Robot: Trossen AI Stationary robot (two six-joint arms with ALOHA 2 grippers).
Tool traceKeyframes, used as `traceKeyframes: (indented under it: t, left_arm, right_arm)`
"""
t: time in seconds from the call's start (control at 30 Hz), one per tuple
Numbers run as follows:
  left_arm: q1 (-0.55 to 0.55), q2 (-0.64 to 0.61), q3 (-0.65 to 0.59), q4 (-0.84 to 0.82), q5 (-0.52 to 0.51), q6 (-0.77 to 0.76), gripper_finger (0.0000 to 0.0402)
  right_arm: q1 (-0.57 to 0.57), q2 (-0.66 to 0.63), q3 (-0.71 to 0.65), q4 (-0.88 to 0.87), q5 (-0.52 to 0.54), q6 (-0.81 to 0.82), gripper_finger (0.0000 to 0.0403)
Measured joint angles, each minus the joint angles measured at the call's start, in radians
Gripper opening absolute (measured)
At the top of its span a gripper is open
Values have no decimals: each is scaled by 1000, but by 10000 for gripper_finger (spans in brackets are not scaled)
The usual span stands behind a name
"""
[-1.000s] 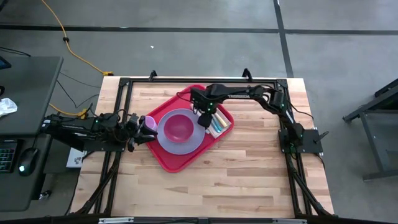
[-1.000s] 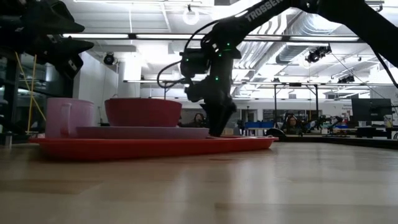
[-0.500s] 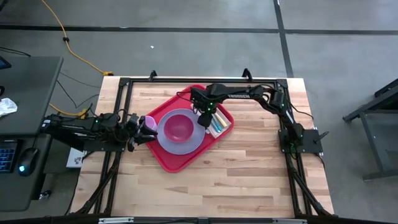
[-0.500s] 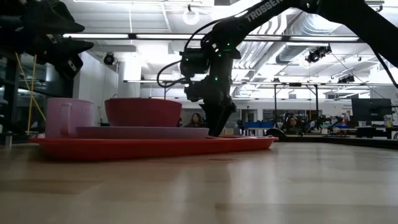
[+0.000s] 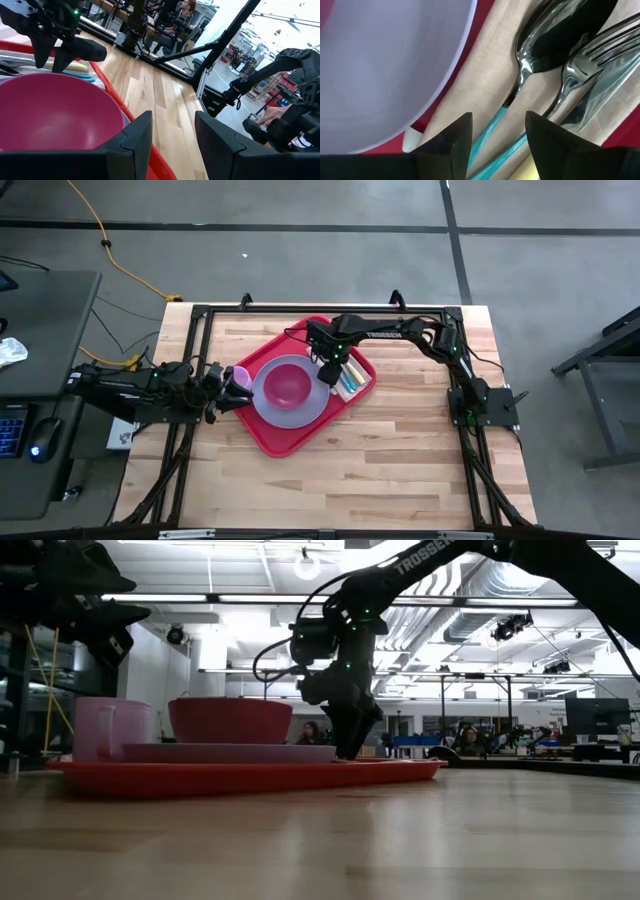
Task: Set up tray
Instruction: Adjust the brown table napkin on the red serving tray
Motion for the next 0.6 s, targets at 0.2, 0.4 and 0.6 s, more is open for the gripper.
traceKeyframes:
  t: [0.2,0.4,0.6]
  left_arm:
    - [0,0,0,0,0,0,179]
    - [0,0,0,-2,0,0,179]
    - [0,0,0,-19,0,-1,179]
  right_arm:
    - [0,0,-8,8,-1,8,156]
    - [0,-4,-85,26,-1,29,162]
    - [1,-4,-79,36,-34,52,158]
